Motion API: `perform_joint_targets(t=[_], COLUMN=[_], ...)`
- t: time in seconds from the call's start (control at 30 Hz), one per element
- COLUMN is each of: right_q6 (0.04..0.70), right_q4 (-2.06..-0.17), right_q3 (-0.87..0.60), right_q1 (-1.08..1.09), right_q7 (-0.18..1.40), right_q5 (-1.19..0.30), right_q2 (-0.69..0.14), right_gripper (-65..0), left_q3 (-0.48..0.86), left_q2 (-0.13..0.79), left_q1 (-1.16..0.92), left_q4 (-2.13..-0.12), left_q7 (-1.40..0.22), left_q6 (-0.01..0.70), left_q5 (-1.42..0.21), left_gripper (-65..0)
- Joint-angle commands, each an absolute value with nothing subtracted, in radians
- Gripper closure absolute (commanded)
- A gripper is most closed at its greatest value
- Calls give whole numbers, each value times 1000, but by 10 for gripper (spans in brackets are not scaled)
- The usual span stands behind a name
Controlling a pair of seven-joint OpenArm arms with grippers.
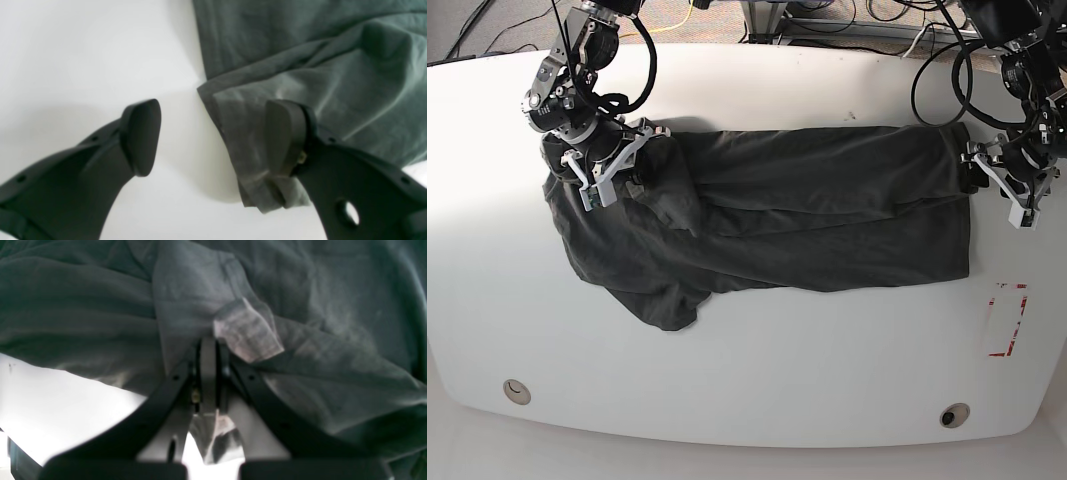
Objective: Layout the t-shirt on the table in an organized manner, then fold the t-shirt properly
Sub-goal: 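Release the shirt and reposition both grippers at its edge, then regrasp the shirt edge with the left gripper beside the right gripper's hold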
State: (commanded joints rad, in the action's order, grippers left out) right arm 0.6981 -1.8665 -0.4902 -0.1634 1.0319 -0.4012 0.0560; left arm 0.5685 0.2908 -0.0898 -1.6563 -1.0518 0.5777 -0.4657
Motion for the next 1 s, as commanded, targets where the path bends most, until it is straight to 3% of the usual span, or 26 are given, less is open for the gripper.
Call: perform_joint_targets(t=[0.2,0.57,1.0], right_q6=[698,698,698], right_q4=[-1867,-1867,-1863], right_q3=[-490,-489,-489], right_q1=[-163,-163,-163], right_q7=[1032,1032,1032], right_q5=[-401,-403,-403], right_q2=[56,56,56], right_gripper=[0,0,0], left_q3=[572,645,636], left_q2=[291,291,283], left_q1=[-90,-21,-1], left_q4=[-1646,-1399,-1380], left_q7=[-1052,-1052,-1052], left_q6=[593,591,591], left_q5=[-533,-601,-604], left_gripper=[-439,-436,-438])
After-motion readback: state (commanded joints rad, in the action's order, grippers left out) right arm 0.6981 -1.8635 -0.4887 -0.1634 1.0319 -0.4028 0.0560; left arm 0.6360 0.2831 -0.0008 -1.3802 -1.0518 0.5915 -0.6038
